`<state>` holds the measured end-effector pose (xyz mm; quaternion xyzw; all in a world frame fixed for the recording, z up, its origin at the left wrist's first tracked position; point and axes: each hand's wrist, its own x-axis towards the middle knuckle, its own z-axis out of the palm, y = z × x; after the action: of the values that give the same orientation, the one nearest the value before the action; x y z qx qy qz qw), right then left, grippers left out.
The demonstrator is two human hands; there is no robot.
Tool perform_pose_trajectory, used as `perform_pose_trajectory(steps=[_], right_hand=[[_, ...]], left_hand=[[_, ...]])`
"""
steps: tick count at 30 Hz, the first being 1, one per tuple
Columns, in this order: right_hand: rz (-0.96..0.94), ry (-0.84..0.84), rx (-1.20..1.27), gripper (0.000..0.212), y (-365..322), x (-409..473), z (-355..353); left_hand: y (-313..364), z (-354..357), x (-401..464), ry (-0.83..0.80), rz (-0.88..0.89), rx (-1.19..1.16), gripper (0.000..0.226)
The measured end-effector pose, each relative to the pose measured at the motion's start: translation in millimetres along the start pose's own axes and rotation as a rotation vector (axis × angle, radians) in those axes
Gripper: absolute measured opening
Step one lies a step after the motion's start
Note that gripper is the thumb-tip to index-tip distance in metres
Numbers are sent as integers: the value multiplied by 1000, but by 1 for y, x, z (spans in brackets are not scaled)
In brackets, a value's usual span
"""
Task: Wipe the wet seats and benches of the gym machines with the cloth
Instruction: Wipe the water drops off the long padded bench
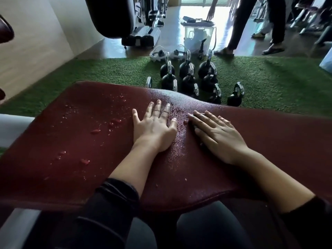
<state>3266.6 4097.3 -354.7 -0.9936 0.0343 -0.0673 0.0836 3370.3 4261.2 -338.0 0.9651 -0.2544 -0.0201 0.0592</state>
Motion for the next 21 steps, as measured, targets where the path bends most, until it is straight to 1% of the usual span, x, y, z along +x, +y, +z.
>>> perform_pose_trajectory(steps=[2,6,10,14,16,18,19,21], right_hand=[[-3,10,-3,60,-2,13,1],[17,26,12,48,2,64,5],[86,6,49,46,39,100,0],[170,-3,26,49,72,72,-4],[190,-30,-7,60,68,47,-3],[169,-50,-27,68,51,27,0],[147,-47,-39,67,39,23,1],[119,-26,-50,57,15,27,3]], left_hand=[[0,-1,0,0,-1,-2,58],[1,-2,0,-7,-12,1,57],[0,-1,0,-1,-8,-8,58],[-1,-1,-1,-2,2,-12,58],[-1,-2,-1,-3,7,-19,58],[-1,-2,-2,-5,9,-21,58],[-1,-1,-1,-5,8,-21,58],[0,-1,0,-6,4,-16,58]])
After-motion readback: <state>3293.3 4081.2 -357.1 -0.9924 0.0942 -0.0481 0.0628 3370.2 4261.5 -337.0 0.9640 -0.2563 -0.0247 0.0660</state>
